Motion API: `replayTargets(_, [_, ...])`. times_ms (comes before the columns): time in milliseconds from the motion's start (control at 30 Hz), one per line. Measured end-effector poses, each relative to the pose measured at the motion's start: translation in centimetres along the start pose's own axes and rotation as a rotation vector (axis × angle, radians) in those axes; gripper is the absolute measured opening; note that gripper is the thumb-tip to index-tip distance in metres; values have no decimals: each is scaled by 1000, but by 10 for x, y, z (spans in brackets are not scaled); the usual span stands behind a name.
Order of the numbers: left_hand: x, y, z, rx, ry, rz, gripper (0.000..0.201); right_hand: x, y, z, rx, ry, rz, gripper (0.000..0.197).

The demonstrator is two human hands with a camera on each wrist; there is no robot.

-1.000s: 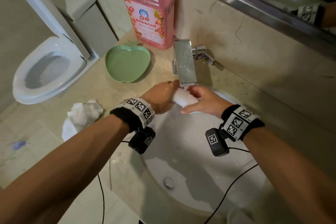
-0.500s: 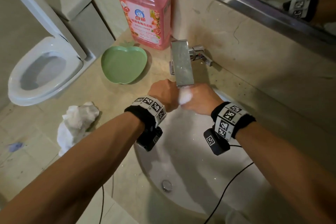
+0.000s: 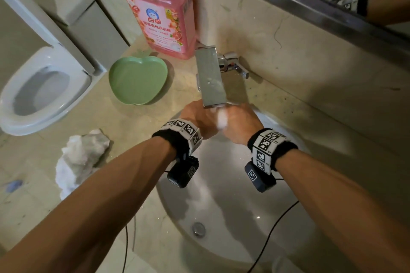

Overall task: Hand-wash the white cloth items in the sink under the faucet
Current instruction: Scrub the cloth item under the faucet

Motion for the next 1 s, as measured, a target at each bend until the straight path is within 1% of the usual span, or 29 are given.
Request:
replayTargets(33, [0,-4,-2,9,30,27,42,1,1,0,21,-21,3,22])
replayTargets(67, [3,4,-11,10,73,36,41,1,2,-3,58,-56,13,26])
replayTargets(100, [-1,3,-13,48,104,44,43,2,3,-6,99,-107,23,27])
replayTargets(167, [-4,12,-21,27,266,58,58,7,3,-9,147,-250,50,31])
replayTargets(200, [-9,15,-24,20,360,49,65,8,3,-7,126,-343,71,35])
replayTargets(233, [-16,17,-28,43,432,65,67,9,4,-5,80,-439,94,40])
replayTargets(300, [-25,23,-38,90,480,117,62,7,8,3,-13,-607,130,45])
replayTargets(367, [-36,29,-44,127,504,152,55,-4,12,9,-115,-730,158,43])
replayTargets(400, [-41,34,-44,124,523,160,53,-11,13,11,-175,-804,173,43])
replayTargets(433, [-45,38,-43,134,560,184,54,-16,13,13,-224,-887,207,46])
replayTargets(467, [-49,43,-44,149,589,200,58,-19,12,13,-245,-963,250,47])
replayTargets(533, [-58,50,-44,183,682,197,64,-24,10,7,-223,-1064,297,38])
replayTargets(600, [-62,55,-46,208,730,188,62,-29,10,1,-199,-1079,300,30])
replayTargets(633, [-61,56,-46,218,699,206,57,-32,11,-1,-200,-1065,284,29])
replayTargets(700, [-53,60,-46,220,568,250,50,-39,14,-6,-200,-1009,232,28])
replayTargets(733, [-48,62,-46,219,519,265,50,-41,15,-8,-191,-982,214,30])
replayTargets(800, [-41,63,-45,218,504,268,62,-42,18,-13,-156,-947,190,32])
replayTargets(833, [-40,62,-44,223,527,245,67,-41,19,-15,-129,-926,179,33])
replayTargets(867, [-40,61,-44,237,546,204,68,-38,20,-16,-99,-901,176,32])
replayTargets(933, [-42,57,-42,252,530,113,57,-27,20,-17,-43,-857,202,30])
replayTargets(1000, [-40,53,-41,250,484,101,40,-18,21,-18,7,-837,205,25])
Point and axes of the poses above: each hand's wrist, its own y-axis away from the middle knuckle, its own z-axis out of the palm, x = y × z, the point moved 6 cm from there along -y, towards the middle knuckle
